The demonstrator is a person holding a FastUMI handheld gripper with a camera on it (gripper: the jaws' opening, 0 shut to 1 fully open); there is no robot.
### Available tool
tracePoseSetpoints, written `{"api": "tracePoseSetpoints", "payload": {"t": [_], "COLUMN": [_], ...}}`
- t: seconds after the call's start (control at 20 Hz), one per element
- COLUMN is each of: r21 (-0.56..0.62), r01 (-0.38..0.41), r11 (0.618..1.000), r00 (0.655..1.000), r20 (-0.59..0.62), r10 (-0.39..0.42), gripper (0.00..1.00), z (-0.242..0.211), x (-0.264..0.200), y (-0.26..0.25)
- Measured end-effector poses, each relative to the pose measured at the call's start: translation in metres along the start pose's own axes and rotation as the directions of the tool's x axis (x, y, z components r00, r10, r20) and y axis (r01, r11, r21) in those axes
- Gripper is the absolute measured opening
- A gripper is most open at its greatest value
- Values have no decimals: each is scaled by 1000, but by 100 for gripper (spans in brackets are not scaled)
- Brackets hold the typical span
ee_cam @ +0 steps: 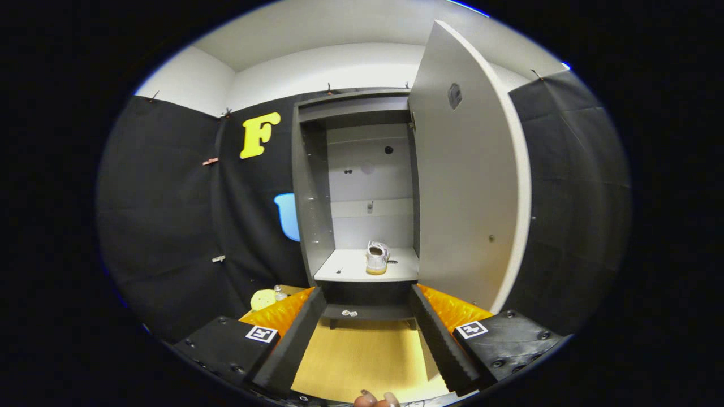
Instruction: Open the shoe cabinet door, grab the shoes and put them into the shoe cabinet, then close the shoe cabinet door.
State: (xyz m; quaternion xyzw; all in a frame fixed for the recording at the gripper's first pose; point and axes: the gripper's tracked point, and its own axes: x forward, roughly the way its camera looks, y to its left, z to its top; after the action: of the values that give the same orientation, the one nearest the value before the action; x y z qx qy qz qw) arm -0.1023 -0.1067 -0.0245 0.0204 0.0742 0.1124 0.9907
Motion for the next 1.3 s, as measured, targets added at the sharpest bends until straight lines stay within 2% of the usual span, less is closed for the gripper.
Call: {"api": "tracePoseSetpoints", "payload": {"t": [0.2, 0.45, 0.65, 0.85, 1.15, 1.3], "r21": [-28, -10, -1, 27, 59, 65], "r01": [-59, -7, 8, -2, -50, -46], "r11": [998, 1000, 1000, 1000, 997, 997], "r00": [997, 998, 998, 998, 998, 998], "r20": [44, 56, 67, 66, 51, 55], "r10": [61, 8, -8, 0, 47, 42], "gripper": [98, 97, 98, 98, 98, 98], "z": [14, 18, 17, 16, 12, 13], "x": [-38, -54, -39, -6, 27, 30], "y": [-39, -113, -156, -176, -180, -178]}}
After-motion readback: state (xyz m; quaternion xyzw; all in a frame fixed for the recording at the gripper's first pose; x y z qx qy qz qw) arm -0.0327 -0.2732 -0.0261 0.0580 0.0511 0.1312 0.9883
